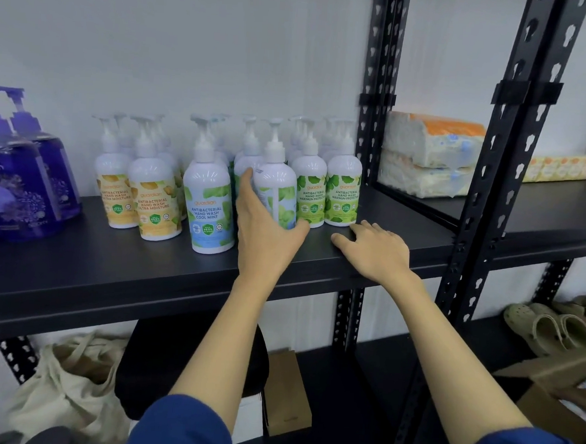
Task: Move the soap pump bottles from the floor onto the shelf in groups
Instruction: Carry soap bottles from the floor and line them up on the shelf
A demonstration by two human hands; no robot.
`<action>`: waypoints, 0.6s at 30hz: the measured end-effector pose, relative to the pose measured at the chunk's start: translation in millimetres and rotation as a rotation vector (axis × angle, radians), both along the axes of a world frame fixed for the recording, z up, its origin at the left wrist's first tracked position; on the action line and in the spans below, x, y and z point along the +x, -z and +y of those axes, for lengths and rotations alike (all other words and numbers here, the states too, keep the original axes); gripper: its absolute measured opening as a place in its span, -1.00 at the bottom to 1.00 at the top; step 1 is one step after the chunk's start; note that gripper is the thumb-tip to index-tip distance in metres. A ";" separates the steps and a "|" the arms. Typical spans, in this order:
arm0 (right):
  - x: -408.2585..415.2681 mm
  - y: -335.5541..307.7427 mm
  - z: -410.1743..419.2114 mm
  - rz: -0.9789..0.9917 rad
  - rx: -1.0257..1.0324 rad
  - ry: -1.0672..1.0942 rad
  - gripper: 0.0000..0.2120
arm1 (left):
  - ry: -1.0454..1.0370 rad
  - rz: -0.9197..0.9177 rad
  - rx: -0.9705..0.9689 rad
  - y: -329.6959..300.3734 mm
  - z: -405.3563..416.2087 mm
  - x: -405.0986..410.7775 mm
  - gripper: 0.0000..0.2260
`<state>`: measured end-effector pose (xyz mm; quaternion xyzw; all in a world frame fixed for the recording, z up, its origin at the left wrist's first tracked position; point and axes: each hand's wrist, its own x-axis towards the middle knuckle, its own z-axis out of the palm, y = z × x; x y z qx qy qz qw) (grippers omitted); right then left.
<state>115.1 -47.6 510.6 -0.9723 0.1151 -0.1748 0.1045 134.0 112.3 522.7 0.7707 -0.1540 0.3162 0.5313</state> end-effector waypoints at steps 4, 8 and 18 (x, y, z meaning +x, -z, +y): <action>-1.6 -1.1 0.3 -0.002 0.003 -0.002 -0.49 | -0.259 -0.119 0.136 4.7 -6.7 -4.2 -0.12; -0.6 -1.2 -0.3 0.000 0.002 -0.007 -0.48 | -0.276 -0.146 0.109 7.4 -6.2 -2.4 -0.17; -0.4 -1.0 -0.4 0.003 -0.016 -0.010 -0.46 | -0.283 -0.168 0.123 8.2 -4.1 -2.0 -0.18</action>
